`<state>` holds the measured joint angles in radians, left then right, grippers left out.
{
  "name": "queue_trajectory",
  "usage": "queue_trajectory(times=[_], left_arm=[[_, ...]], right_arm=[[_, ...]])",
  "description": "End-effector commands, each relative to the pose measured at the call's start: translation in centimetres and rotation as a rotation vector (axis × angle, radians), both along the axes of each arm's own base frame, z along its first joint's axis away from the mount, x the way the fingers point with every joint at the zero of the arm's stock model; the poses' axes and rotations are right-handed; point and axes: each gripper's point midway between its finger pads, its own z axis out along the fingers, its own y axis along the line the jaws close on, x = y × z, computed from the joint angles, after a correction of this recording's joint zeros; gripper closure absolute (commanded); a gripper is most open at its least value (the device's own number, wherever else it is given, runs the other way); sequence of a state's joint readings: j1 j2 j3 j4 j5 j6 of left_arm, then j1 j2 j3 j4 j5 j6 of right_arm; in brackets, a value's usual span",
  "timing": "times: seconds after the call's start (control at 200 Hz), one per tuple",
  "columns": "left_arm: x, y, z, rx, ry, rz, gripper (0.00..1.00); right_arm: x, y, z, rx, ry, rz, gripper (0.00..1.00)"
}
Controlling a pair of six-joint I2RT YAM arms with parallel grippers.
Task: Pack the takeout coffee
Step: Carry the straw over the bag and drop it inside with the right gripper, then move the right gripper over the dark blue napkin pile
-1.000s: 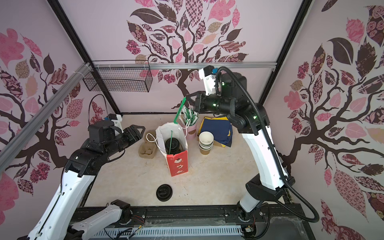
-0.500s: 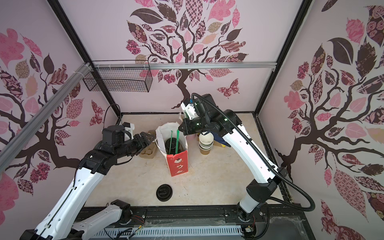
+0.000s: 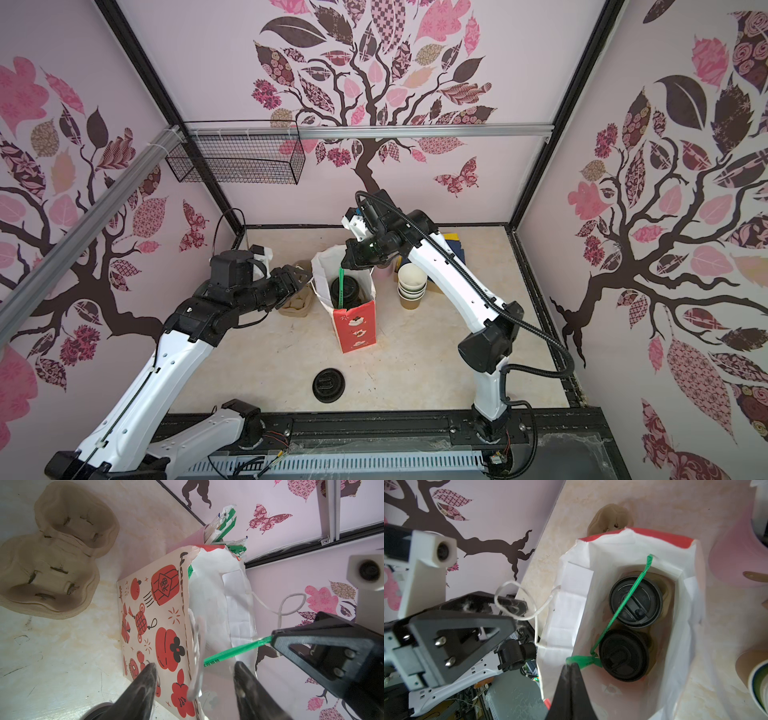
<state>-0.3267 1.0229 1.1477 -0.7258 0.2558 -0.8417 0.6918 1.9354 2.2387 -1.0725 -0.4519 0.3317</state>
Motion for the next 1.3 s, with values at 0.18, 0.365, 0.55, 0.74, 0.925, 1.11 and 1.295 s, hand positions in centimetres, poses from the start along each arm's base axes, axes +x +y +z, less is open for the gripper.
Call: queue_trajectory(times=[0.18, 0.365, 0.55, 0.74, 0.925, 1.11, 1.295], left_arm=[[0.3, 0.2, -1.1, 0.016, 0.015, 0.008, 0.41], [0.3, 0.4, -0.8, 0.017, 0.005, 0.014, 0.41], [0.3, 0.6, -0.7, 0.011, -0.011, 0.029, 0.4], [0.4, 0.9, -0.3, 0.006, -0.041, 0.051, 0.38], [0.6, 1.1, 0.4, 0.005, -0.069, 0.063, 0.36], [0.5, 1.7, 0.9, 0.019, -0.095, 0.085, 0.35], [0.3, 2.4, 1.1, 0.036, -0.11, 0.111, 0.35]], right_arm=[[4.3, 1.9, -2.2, -0.07, -0.059, -0.074, 0.88], [4.8, 3.4, -3.1, -0.069, -0.07, -0.06, 0.6], [4.4, 1.9, 1.6, -0.028, -0.177, -0.096, 0.37], [1.9, -0.8, 6.8, 0.038, -0.284, -0.111, 0.18], [0.0, -5.3, 11.8, 0.123, -0.391, -0.189, 0.15], [1.2, -13.5, 14.0, 0.167, -0.435, -0.459, 0.17], [4.5, -23.6, 9.2, 0.057, -0.342, -0.794, 0.21]])
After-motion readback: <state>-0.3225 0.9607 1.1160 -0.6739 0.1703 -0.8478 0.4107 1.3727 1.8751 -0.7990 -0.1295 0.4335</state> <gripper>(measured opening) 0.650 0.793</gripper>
